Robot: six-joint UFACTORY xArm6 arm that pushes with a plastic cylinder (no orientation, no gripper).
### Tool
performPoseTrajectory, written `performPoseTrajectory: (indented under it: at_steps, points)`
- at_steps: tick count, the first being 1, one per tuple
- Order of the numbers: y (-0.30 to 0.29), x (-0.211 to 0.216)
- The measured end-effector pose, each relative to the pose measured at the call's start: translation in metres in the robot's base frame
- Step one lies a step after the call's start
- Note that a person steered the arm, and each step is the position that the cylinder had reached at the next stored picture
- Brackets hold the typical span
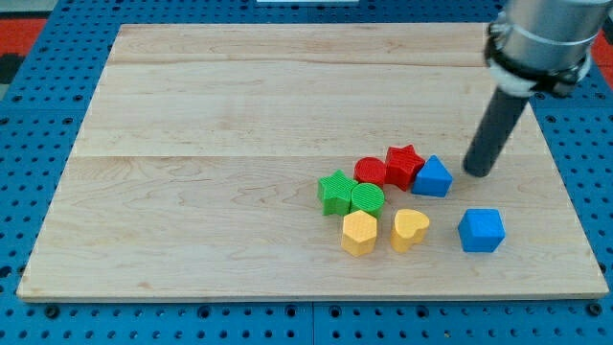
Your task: Push the group of blocks towards the left side of the board
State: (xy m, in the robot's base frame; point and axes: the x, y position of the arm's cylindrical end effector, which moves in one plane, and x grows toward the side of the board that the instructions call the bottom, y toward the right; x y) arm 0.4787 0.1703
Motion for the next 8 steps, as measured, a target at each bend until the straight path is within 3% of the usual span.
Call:
performPoseTrajectory:
  at_steps: [1, 2, 4, 5, 6, 7, 8]
  points:
    - [-0.023, 0.014]
    - [0.003, -0.007]
    - [-0.071, -0.031]
    - [-0.071, -0.012]
    - [-0.031, -0.036]
    - [0.006, -0.019]
    - [-0.011, 0.022]
